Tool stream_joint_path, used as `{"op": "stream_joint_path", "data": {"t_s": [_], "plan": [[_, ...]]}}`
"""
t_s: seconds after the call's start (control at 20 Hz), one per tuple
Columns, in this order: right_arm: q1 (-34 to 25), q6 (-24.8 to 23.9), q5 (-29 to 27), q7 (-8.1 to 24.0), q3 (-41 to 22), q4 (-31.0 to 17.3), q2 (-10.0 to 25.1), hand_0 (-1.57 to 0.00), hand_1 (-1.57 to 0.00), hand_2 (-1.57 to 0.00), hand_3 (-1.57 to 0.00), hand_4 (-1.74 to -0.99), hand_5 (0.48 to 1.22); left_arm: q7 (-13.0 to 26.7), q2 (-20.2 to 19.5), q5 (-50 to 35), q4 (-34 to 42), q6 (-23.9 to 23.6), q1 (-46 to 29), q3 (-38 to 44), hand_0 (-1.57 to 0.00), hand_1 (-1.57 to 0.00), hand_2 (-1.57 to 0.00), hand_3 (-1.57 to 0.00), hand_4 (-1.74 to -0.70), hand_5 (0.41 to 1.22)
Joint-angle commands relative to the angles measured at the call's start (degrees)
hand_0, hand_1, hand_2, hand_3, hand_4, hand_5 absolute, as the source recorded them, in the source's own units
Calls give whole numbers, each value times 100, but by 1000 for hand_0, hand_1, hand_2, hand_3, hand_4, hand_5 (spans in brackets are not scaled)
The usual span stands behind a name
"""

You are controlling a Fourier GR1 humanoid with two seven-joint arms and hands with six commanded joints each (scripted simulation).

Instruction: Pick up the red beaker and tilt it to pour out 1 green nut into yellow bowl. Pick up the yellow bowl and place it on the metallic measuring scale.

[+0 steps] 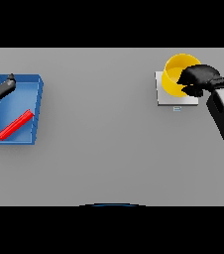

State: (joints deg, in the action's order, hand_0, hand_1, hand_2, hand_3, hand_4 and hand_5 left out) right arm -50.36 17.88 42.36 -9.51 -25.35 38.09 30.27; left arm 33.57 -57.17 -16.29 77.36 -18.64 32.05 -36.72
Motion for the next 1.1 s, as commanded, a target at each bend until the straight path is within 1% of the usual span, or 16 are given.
{"op": "stream_joint_path", "data": {"t_s": [0.0,0.05,0.1,0.2,0.25,0.3,0.35,0.4,0.45,0.5,0.6,0.7,0.8,0.95,1.0,1.05], "plan": [[-19,-58,19,-50,-25,-74,-20,-1571,-1475,-1567,-1510,-1727,1221,-8,-20,-2,1,-2,-32,1,1,1,1,1,-805,728],[-84,-80,14,-139,-24,-214,-39,-1571,-1462,-1568,-1496,-1724,1221,2,-52,-9,50,9,-32,4,1,1,1,1,-806,734],[-95,-98,5,-135,-35,-291,-90,-1548,-1420,-1568,-1481,-1721,1221,15,-42,16,-1,4,-18,-4,1,1,1,1,-806,734],[-170,-41,-52,-183,-22,-435,-113,-1536,-1411,-1569,-1165,-1728,1221,7,20,31,-79,17,41,-9,1,1,1,1,-811,740],[-209,-2,-72,-116,-3,-469,-142,-1543,-1443,-1496,-1022,-1659,1221,34,75,20,-78,19,72,-23,1,1,1,1,-813,745],[-219,44,-124,-78,35,-519,-153,-1525,-1350,-1348,-907,-1596,1134,22,85,31,-150,28,88,-16,1,1,1,1,-812,745],[-213,56,-147,-75,55,-566,-151,-1219,-1083,-1132,-824,-1548,1053,7,94,36,-152,23,27,-41,1,1,1,1,-812,744],[-227,77,-146,-197,52,-617,-118,-975,-866,-954,-762,-1504,983,-21,105,15,-235,78,54,-17,1,1,1,1,-815,744],[-250,101,-135,-183,38,-658,-158,-780,-692,-810,-711,-1470,928,31,131,33,-256,72,77,-37,1,1,1,1,-812,745],[-275,128,-135,-242,46,-724,-135,-624,-554,-694,-670,-1444,887,4,169,54,-308,83,118,-44,1,1,1,1,-809,742],[-322,178,-120,-168,29,-769,-197,-399,-354,-518,-604,-1410,821,13,227,89,-372,116,209,-71,1,1,1,1,-806,738],[-315,158,-75,-300,-23,-834,-212,-255,-226,-390,-541,-1385,780,-44,209,53,-373,119,180,-35,1,1,1,1,-810,739],[-398,130,8,-423,-80,-987,-221,-163,-144,-288,-475,-1356,755,-19,213,55,-333,49,160,-26,1,1,1,1,-812,736],[-465,148,52,-470,-122,-1073,-289,-83,-73,-173,-387,-1325,737,74,214,35,-254,44,166,-46,1,1,1,1,-816,733],[-444,220,33,-482,-128,-996,-249,-66,-59,-142,-365,-1316,735,48,209,18,-317,52,163,-15,1,1,1,1,-820,734],[-441,196,68,-482,-150,-1027,-227,-53,-47,-115,-348,-1308,733,-16,219,12,-323,42,110,-16,1,1,1,1,-821,734]]}}
